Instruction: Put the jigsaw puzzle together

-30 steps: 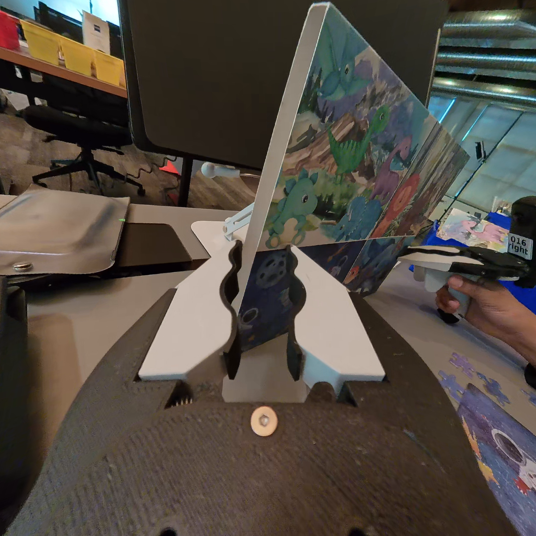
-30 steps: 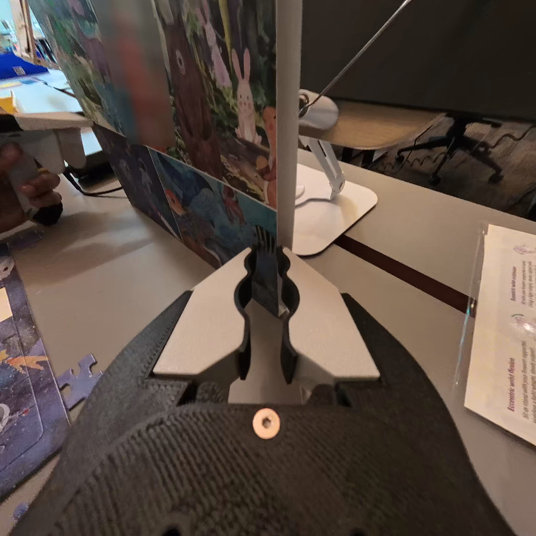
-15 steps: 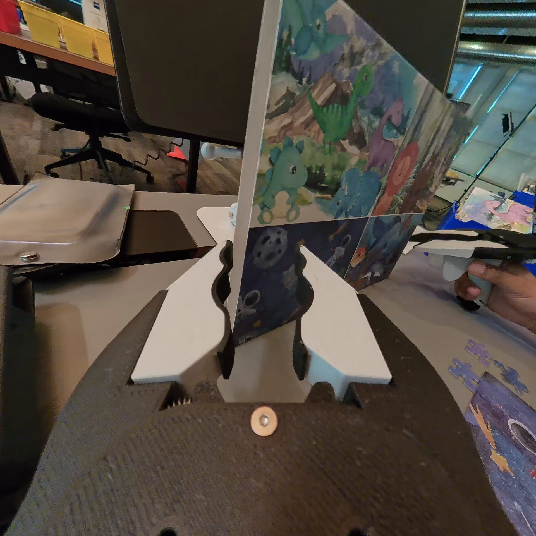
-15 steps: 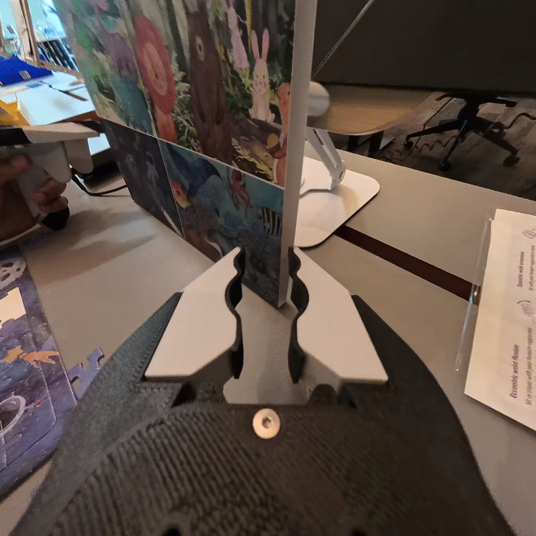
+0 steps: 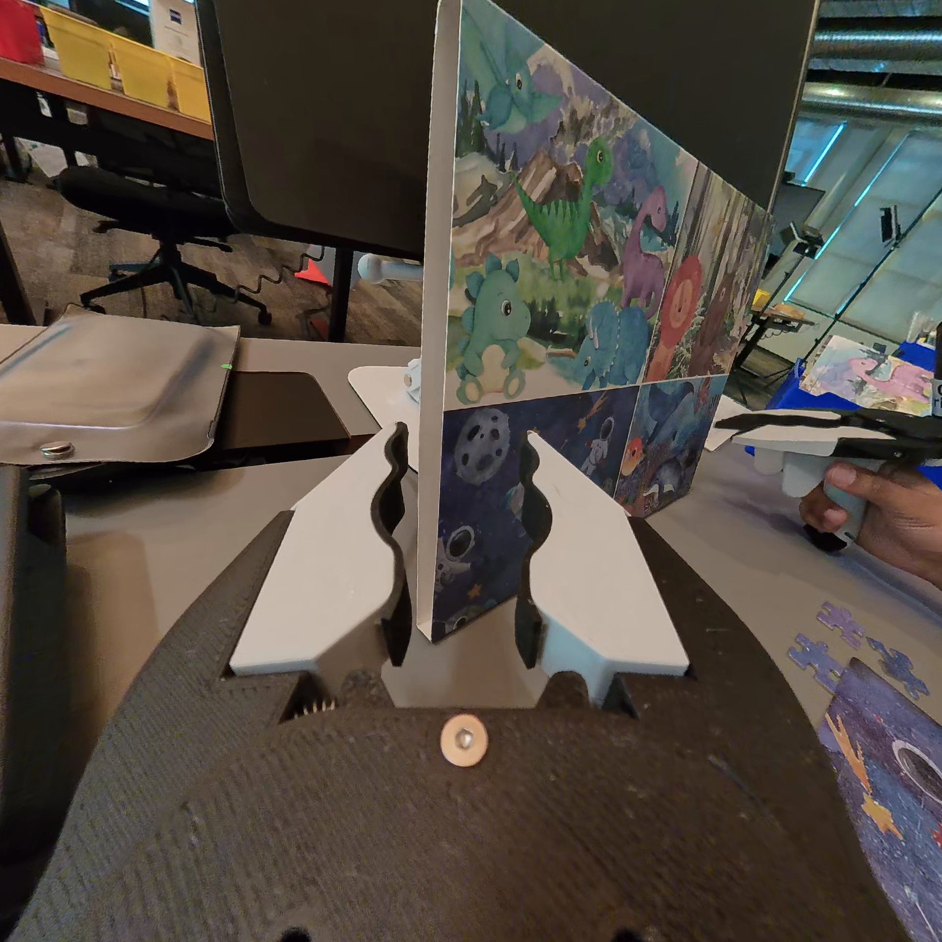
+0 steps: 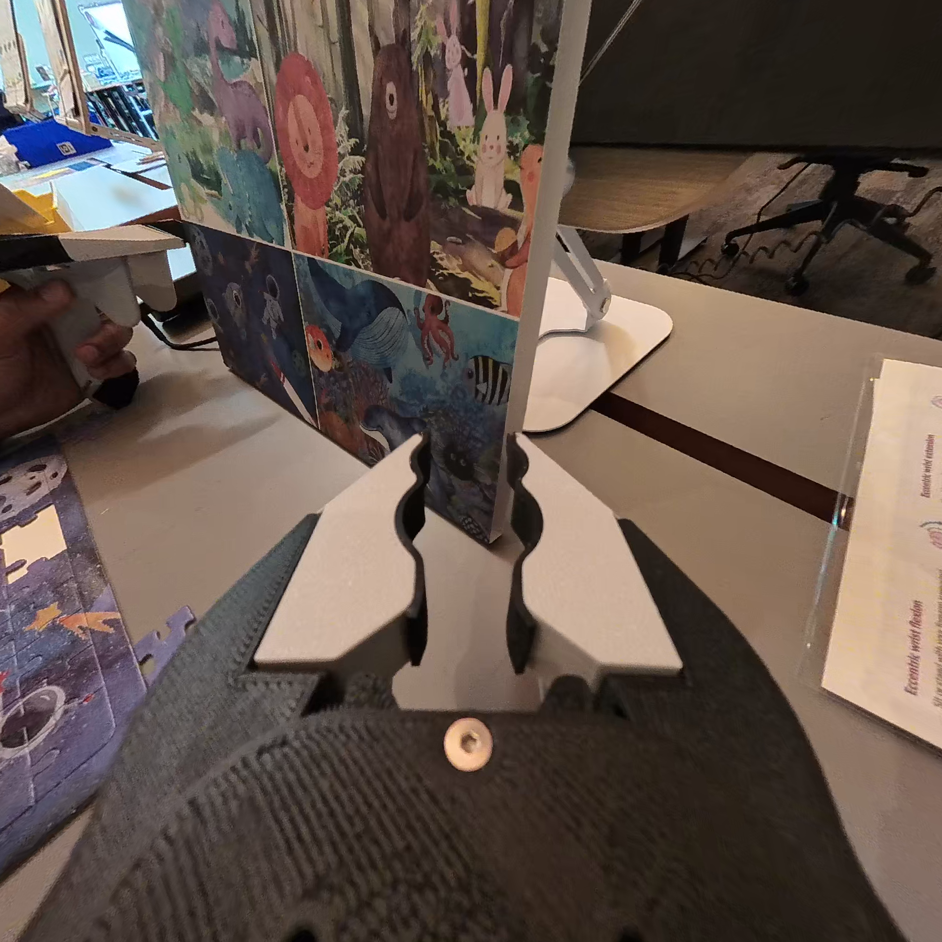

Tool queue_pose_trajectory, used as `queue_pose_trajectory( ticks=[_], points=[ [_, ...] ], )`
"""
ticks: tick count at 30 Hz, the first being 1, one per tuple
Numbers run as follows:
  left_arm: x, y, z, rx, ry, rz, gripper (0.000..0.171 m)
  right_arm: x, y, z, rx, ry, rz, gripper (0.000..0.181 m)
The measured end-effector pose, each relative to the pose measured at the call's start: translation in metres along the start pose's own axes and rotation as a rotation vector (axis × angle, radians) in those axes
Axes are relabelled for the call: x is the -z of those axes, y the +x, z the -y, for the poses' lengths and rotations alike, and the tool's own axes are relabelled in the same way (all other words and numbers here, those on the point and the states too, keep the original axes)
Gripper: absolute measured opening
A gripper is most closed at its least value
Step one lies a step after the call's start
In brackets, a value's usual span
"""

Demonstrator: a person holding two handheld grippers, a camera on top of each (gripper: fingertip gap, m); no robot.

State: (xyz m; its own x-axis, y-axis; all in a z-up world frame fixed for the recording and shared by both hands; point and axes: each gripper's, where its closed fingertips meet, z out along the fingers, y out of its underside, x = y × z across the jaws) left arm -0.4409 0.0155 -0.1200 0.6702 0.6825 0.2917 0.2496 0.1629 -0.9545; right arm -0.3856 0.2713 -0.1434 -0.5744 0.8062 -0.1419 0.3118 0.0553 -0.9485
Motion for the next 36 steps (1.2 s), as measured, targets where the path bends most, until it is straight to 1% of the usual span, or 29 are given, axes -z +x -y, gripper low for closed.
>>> queue_pose_trajectory(
  ticks=[11, 29, 36],
  points=[
    [0.002, -0.001, 0.002, -0.013, 0.012, 0.006, 0.041, 0.008, 0.005, 0.010, -0.071, 0.077, 0.023, 0.031],
    [0.003, 0.001, 0.003, -0.078, 0.018, 0.018, 0.046, 0.011, 0.007, 0.014, -0.093, 0.112, 0.030, 0.032],
    [0.004, 0.001, 0.004, -0.086, 0.021, 0.018, 0.049, 0.029, 0.011, 0.021, -0.106, 0.193, 0.018, 0.033]
  ],
)
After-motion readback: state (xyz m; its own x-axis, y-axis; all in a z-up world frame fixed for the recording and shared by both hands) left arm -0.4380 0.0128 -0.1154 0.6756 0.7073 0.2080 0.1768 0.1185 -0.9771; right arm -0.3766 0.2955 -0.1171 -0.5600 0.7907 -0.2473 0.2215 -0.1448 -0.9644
